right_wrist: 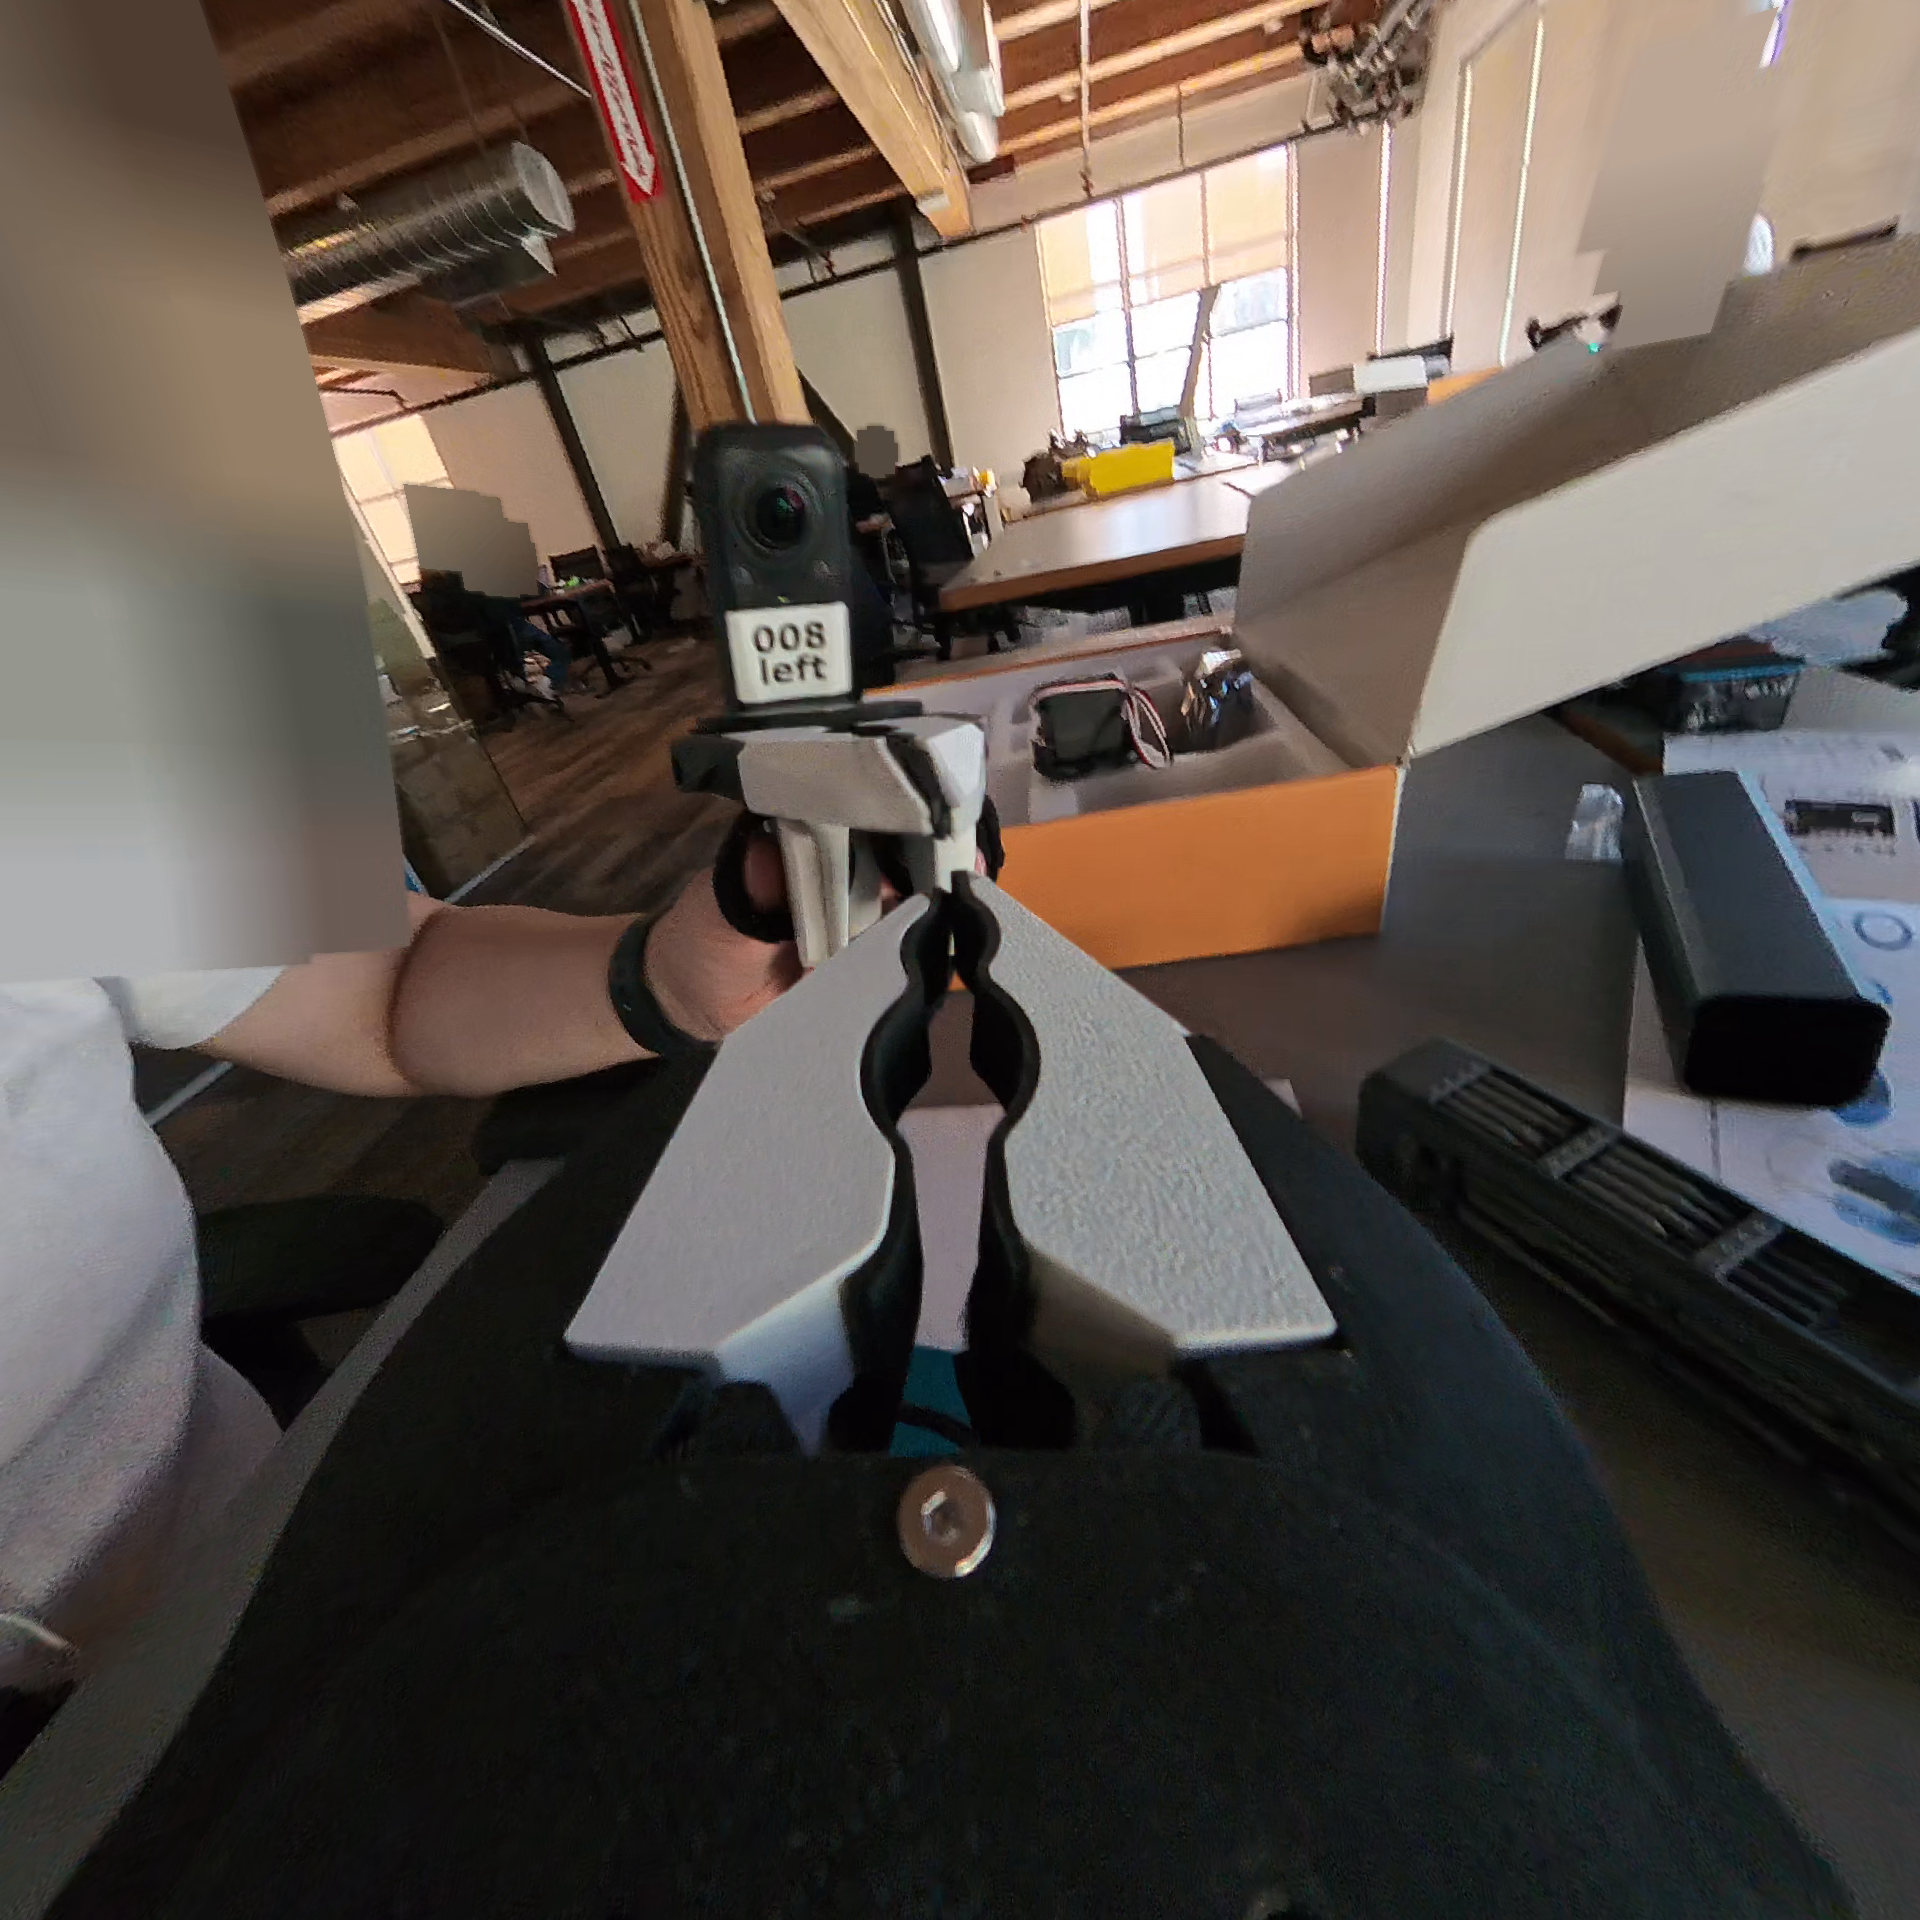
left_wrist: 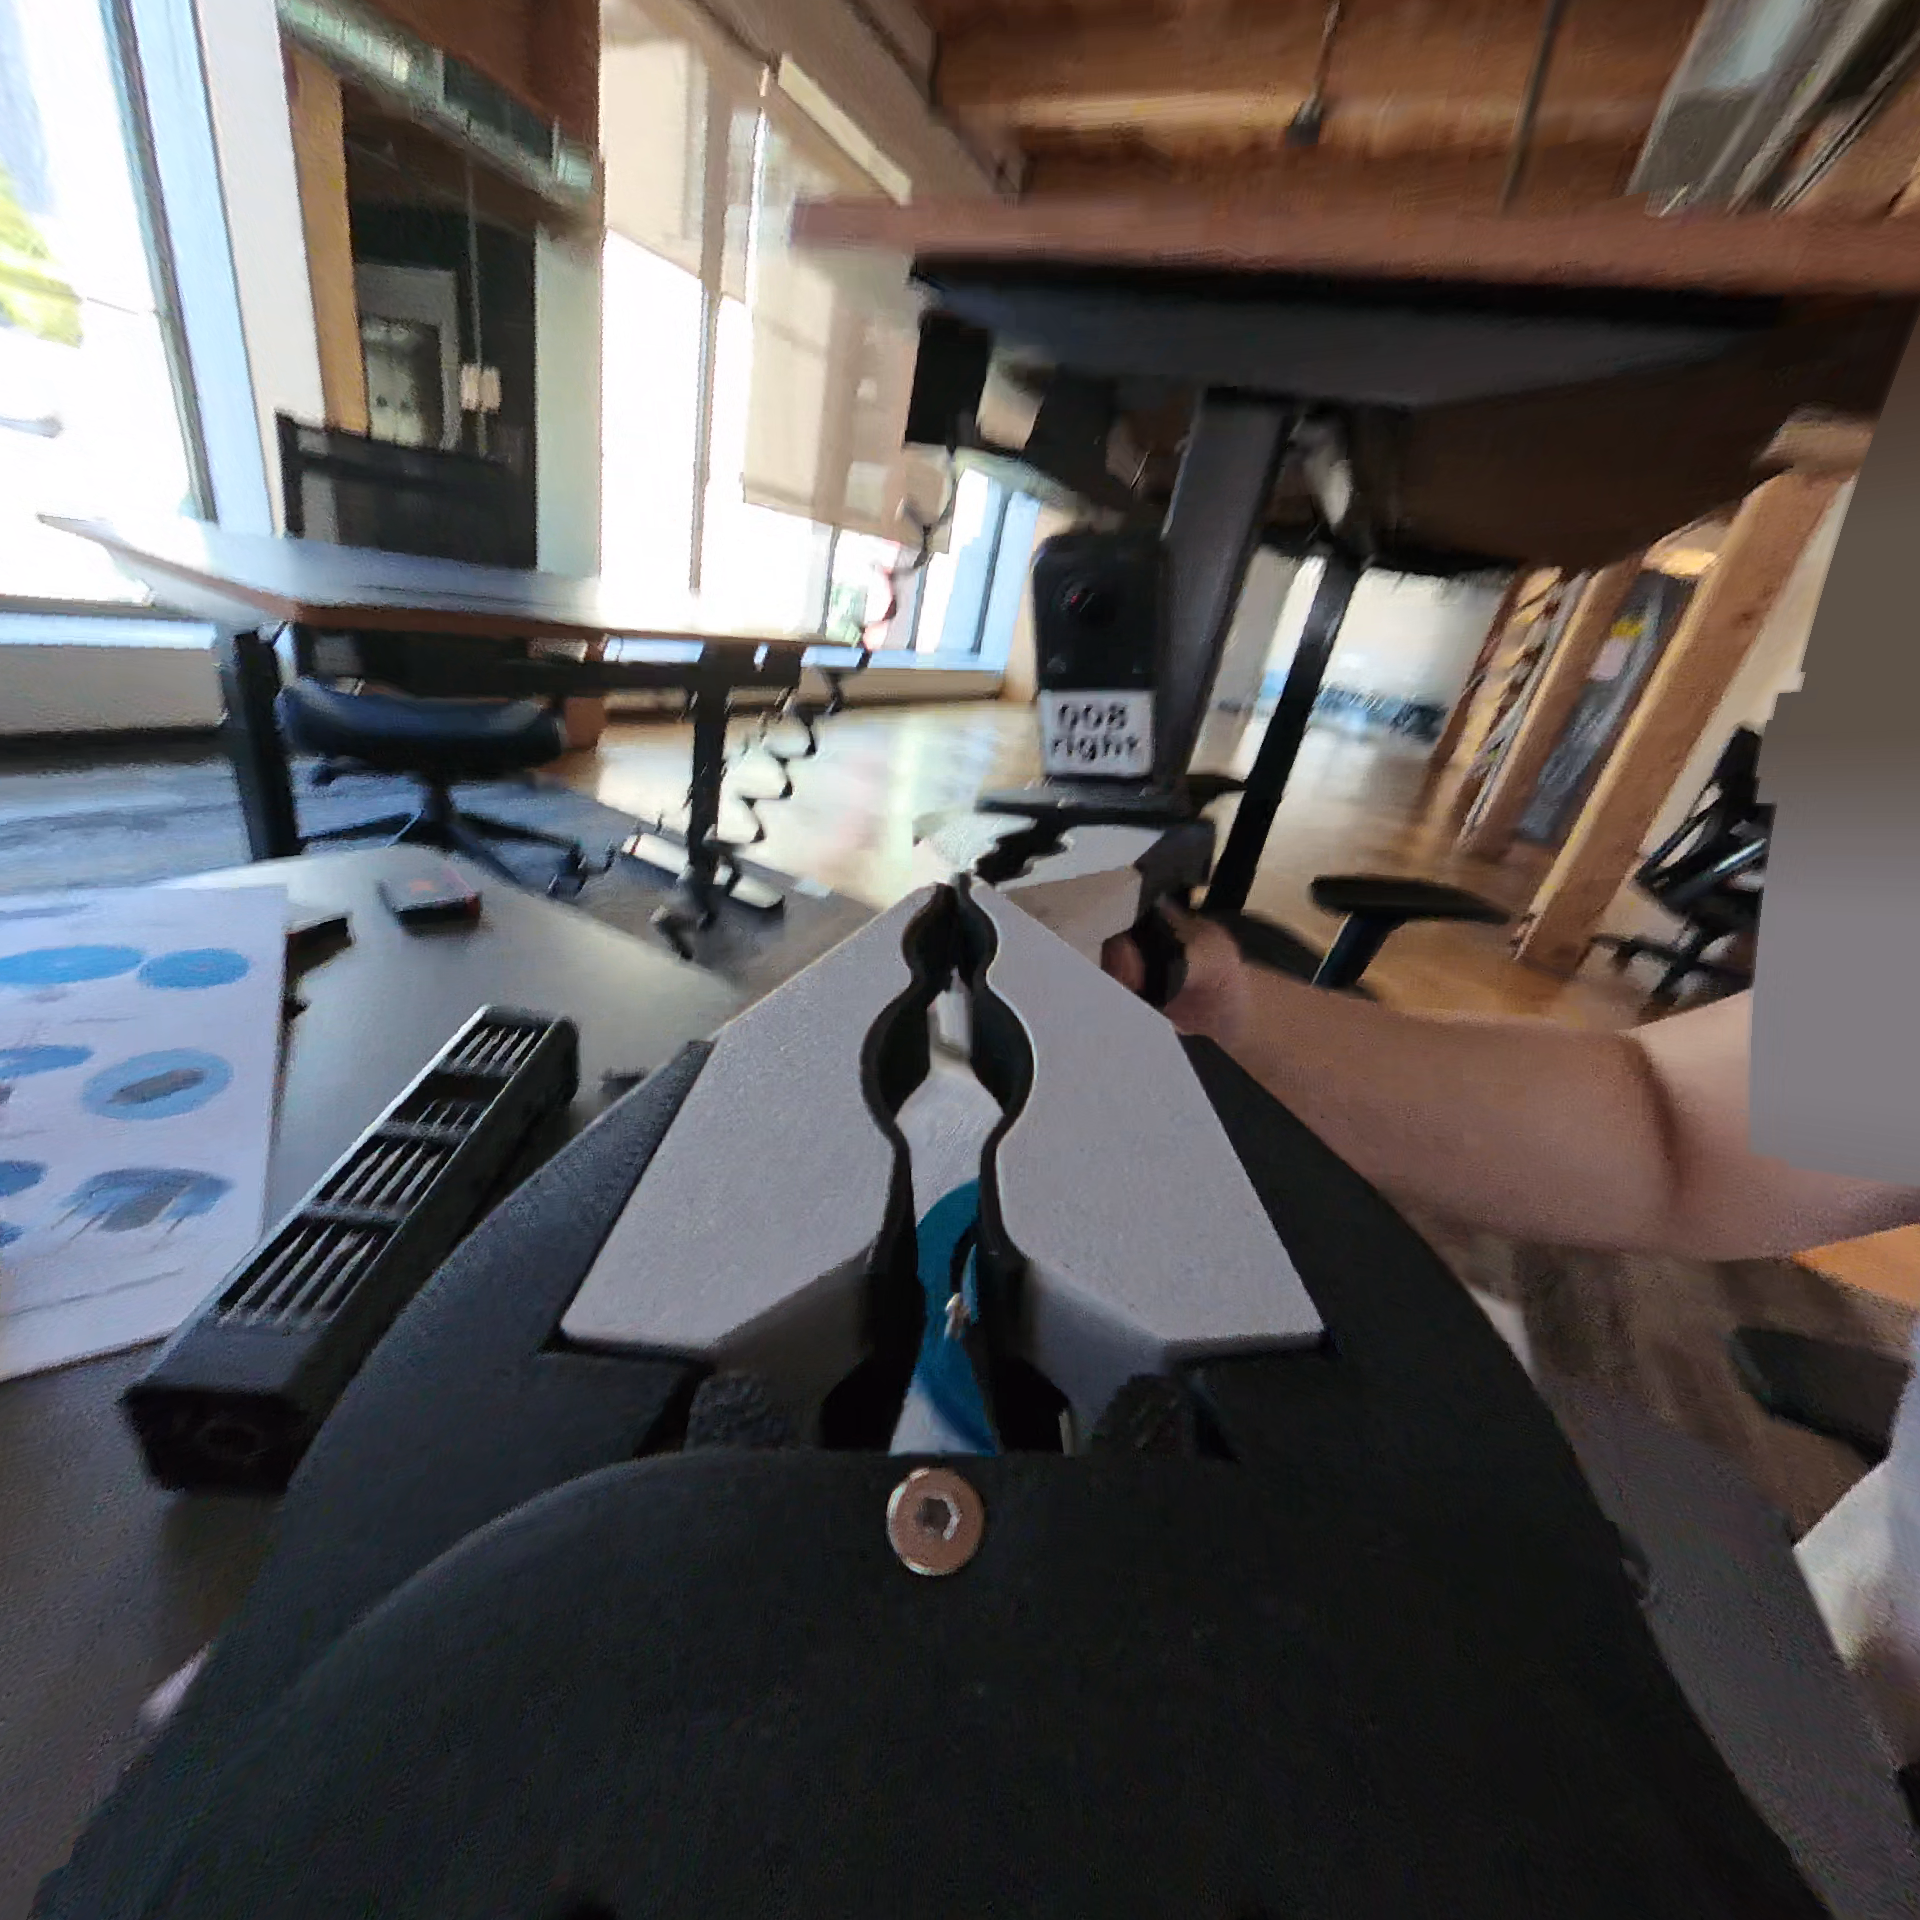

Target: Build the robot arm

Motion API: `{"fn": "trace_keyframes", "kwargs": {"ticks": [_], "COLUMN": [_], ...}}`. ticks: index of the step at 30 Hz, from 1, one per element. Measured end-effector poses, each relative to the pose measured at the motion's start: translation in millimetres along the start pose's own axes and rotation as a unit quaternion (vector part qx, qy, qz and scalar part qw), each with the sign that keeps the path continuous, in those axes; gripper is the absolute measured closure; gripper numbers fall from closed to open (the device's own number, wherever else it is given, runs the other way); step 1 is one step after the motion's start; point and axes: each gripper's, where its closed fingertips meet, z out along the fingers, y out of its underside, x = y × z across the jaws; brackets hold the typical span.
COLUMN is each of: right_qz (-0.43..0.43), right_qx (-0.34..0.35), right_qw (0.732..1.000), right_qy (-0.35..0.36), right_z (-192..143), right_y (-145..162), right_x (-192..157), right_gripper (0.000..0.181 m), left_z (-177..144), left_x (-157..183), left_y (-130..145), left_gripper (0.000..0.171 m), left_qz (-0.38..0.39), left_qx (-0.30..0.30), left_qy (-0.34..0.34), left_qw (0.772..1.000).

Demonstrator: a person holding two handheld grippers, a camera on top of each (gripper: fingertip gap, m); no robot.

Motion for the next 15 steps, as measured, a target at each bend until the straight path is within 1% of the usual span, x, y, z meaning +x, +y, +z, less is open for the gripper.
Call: {"fn": "trace_keyframes", "kwargs": {"ticks": [1,3,4,7,9,11,12,14,15], "right_qz": [0.009,0.011,0.001,-0.049,-0.064,-0.070,-0.080,-0.113,-0.122], "right_qx": [-0.011,-0.054,-0.077,-0.146,-0.185,-0.233,-0.262,-0.324,-0.366], "right_qw": [1.000,0.996,0.993,0.980,0.974,0.968,0.961,0.939,0.923], "right_qy": [0.014,0.070,0.093,0.126,0.111,0.055,0.033,-0.002,-0.003], "right_z": [0,-4,-6,-7,-4,1,3,6,6], "right_y": [7,25,32,47,58,72,80,98,109], "right_x": [7,28,34,29,11,-23,-40,-66,-71], "right_gripper": [0.181,0.181,0.181,0.181,0.181,0.174,0.173,0.172,0.170], "left_z": [2,1,-1,-8,-10,-11,-12,-11,-10], "left_x": [-8,-29,-37,-54,-57,-61,-61,-58,-57], "left_y": [11,32,38,44,47,49,50,51,52], "left_gripper": [0.171,0.171,0.171,0.171,0.171,0.171,0.171,0.171,0.171], "left_qz": [0.002,0.001,0.000,-0.012,-0.029,-0.038,-0.040,-0.044,-0.043], "left_qx": [-0.031,-0.096,-0.113,-0.128,-0.135,-0.143,-0.146,-0.153,-0.156], "left_qy": [-0.019,-0.071,-0.087,-0.124,-0.125,-0.129,-0.128,-0.119,-0.116], "left_qw": [0.999,0.993,0.990,0.984,0.982,0.981,0.980,0.980,0.980]}}
